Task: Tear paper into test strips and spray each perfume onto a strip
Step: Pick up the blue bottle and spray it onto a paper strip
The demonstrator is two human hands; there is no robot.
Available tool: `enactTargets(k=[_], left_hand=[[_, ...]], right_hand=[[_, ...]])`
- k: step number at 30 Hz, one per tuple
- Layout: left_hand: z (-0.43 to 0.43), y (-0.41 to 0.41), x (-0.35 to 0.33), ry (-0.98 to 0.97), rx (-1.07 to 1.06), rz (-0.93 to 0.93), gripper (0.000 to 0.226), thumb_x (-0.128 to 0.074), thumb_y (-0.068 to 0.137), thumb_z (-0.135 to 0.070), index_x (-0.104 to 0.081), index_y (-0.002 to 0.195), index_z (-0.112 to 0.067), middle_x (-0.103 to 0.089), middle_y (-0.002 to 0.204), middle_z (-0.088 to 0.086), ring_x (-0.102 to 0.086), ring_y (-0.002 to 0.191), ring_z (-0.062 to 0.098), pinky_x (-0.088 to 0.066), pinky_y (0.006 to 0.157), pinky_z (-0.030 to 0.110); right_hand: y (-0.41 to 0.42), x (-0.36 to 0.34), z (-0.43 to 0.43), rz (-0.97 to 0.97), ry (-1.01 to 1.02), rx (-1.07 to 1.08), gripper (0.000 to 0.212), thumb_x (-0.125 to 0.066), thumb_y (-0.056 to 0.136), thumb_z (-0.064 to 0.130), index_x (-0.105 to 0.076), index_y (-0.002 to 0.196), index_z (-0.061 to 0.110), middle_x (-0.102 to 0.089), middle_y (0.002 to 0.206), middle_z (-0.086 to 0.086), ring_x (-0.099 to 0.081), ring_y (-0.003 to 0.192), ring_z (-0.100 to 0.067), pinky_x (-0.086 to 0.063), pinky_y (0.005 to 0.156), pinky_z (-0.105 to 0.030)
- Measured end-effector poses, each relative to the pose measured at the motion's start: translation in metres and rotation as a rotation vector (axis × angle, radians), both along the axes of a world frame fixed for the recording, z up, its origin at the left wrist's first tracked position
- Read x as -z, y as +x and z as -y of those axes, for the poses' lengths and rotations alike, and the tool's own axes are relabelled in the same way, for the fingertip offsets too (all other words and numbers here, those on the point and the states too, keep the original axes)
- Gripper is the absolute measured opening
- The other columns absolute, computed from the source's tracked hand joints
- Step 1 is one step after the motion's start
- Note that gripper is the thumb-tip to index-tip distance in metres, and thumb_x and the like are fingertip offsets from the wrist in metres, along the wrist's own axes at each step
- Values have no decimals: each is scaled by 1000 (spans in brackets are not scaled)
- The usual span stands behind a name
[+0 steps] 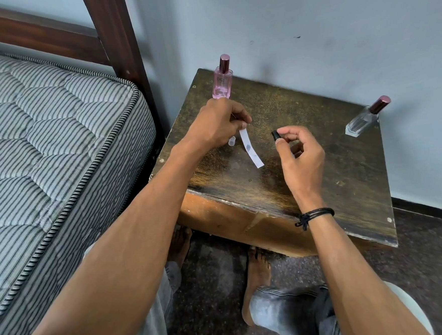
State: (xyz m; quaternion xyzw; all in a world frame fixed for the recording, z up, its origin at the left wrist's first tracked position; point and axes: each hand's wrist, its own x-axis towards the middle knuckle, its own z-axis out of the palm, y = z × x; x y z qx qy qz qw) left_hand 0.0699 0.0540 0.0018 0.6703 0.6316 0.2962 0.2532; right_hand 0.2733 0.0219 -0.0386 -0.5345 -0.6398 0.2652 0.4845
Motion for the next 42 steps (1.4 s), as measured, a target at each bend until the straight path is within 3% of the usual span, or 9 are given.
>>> enactTargets(k=[3,10,19,26,30,42], left_hand=[[1,0,-1,3,-1,13,14,-74,87,-15,-78,97,-23,-65,80,-23,-62,84,-3,-48,87,20],[2,-1,-3,5,-14,18,13,-74,88,-16,-78,99,-22,-70,93,-12,-65,95,5,-51,93,24],[2,5,1,13,9,-151,3,-77,82,-29,-76,85,-26,-67,88,-14,-63,83,9,-51,78,28],[7,12,3,20,71,-368,5,-75,81,-30,-75,85,-28,-67,99,-6,-61,97,18,-49,85,38],[8,13,2,16,82,-351,7,-74,79,-25,-76,86,-27,-68,100,-6,-62,96,18,-48,81,35],[6,9,0,-16,84,-263,8,-77,80,-25,-77,88,-25,-69,101,-5,-63,91,15,-53,83,35]], right_hand=[[1,1,-1,-16,-8,5,17,-65,93,23,-71,108,30,-69,99,18,-63,89,-2,-50,80,-22],[1,5,-3,-8,-7,-15,19,-65,95,30,-70,113,33,-70,104,18,-66,93,-5,-51,81,-23],[1,5,-3,10,-3,-28,19,-65,95,27,-70,113,30,-70,105,17,-66,94,-6,-54,81,-31],[1,4,-2,24,13,-49,20,-66,95,24,-70,112,32,-69,103,17,-66,92,-6,-51,77,-23],[0,3,-2,30,24,-58,19,-66,95,21,-70,112,29,-68,102,19,-66,92,-4,-48,77,-16],[0,3,-1,46,30,-63,19,-67,95,20,-71,113,23,-68,101,16,-65,91,-4,-50,80,-19]])
